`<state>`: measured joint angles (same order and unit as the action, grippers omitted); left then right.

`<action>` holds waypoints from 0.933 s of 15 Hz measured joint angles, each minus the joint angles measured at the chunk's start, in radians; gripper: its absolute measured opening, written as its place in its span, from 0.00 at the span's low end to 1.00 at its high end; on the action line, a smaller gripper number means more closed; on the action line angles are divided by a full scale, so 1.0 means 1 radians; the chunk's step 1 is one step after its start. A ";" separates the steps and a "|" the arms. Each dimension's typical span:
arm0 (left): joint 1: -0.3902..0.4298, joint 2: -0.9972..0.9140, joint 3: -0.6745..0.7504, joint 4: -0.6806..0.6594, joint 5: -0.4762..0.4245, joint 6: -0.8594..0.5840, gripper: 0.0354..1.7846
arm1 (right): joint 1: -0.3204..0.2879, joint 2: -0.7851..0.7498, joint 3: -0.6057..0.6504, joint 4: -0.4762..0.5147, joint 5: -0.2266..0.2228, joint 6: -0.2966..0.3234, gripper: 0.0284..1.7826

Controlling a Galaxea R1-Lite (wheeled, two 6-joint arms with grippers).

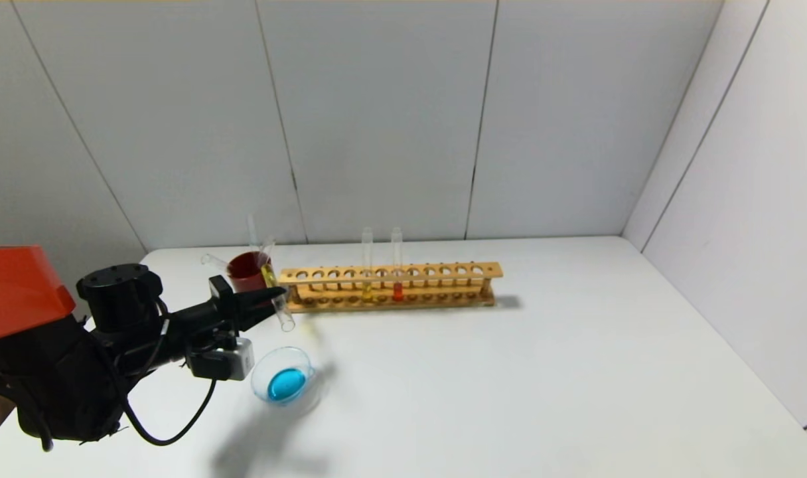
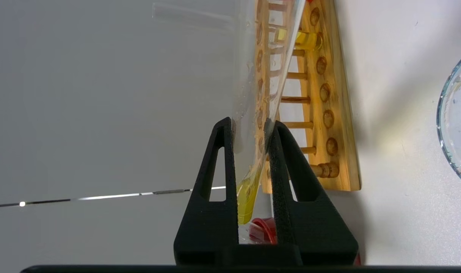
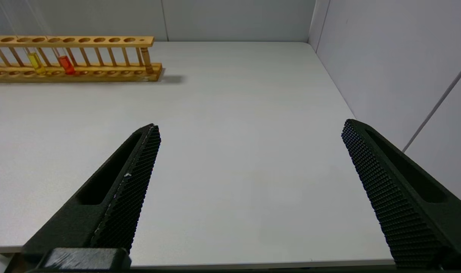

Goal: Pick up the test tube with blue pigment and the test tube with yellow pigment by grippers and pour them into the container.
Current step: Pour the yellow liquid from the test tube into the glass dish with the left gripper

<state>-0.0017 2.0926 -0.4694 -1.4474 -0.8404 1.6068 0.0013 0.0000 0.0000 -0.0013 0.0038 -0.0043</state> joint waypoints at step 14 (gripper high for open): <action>0.029 -0.014 0.002 -0.003 -0.024 0.077 0.15 | 0.000 0.000 0.000 0.000 0.000 0.000 0.98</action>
<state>0.0272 2.0781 -0.4674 -1.4509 -0.8645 1.6843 0.0009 0.0000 0.0000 -0.0013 0.0038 -0.0043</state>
